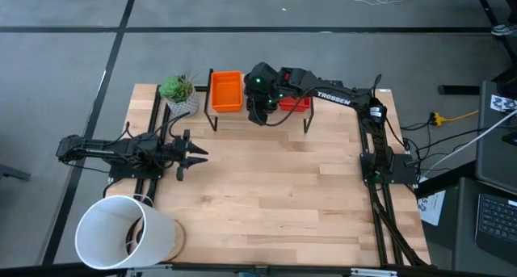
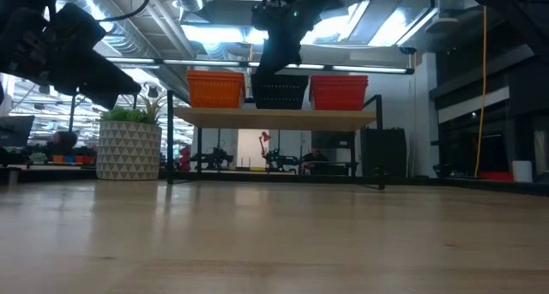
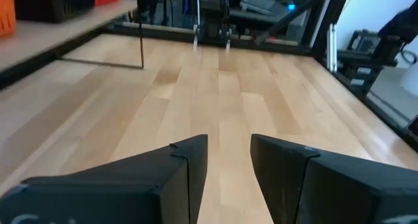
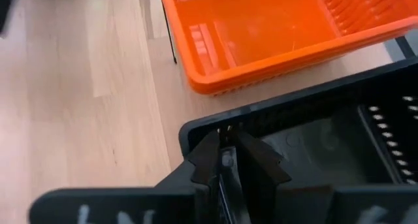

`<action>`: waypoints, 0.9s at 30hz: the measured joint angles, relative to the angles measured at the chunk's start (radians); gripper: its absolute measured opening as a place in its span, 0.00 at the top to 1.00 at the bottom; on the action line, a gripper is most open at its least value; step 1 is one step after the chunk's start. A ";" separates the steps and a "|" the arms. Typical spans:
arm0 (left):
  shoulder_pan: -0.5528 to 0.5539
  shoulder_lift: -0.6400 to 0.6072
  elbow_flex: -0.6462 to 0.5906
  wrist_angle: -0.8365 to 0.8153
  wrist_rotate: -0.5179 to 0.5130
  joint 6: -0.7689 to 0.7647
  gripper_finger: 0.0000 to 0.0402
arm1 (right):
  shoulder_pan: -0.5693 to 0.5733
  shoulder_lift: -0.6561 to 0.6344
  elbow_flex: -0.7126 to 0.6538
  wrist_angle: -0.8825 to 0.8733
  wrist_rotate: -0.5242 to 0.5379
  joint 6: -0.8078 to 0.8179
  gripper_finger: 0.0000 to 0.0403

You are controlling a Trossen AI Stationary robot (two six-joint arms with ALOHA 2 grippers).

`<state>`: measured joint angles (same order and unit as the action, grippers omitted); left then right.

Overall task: Stack baskets on shelf by color
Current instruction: Adjust the stacked bins on the shelf

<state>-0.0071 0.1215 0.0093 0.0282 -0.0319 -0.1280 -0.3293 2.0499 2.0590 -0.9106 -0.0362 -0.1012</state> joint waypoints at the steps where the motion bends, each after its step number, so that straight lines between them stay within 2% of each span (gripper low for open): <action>1: 0.000 0.001 0.000 -0.010 0.000 0.000 0.73 | 0.002 0.000 0.022 -0.018 0.000 0.014 0.87; 7: -0.001 0.000 -0.001 0.019 -0.002 -0.019 0.73 | 0.045 -0.007 0.183 -0.164 -0.001 0.045 0.87; 12: -0.001 0.000 -0.001 0.018 -0.011 -0.044 0.73 | 0.093 -0.021 0.296 -0.400 0.040 0.045 0.87; 16: 0.000 0.002 -0.001 -0.001 -0.011 -0.095 0.73 | 0.088 -0.144 0.189 -0.504 0.183 0.070 0.87; 19: 0.000 0.002 -0.001 0.001 -0.011 -0.098 0.73 | 0.050 -0.243 0.092 -0.531 0.190 0.066 0.87; 22: 0.000 0.002 -0.001 0.002 -0.011 -0.098 0.73 | 0.000 -0.331 -0.039 -0.457 0.178 0.048 0.87; 27: 0.000 0.002 -0.001 0.002 -0.011 -0.098 0.73 | -0.088 -0.440 -0.311 -0.226 0.158 -0.027 0.87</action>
<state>-0.0071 0.1230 0.0086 0.0303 -0.0429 -0.2260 -0.4170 1.6098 1.7483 -1.1363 0.1217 -0.1280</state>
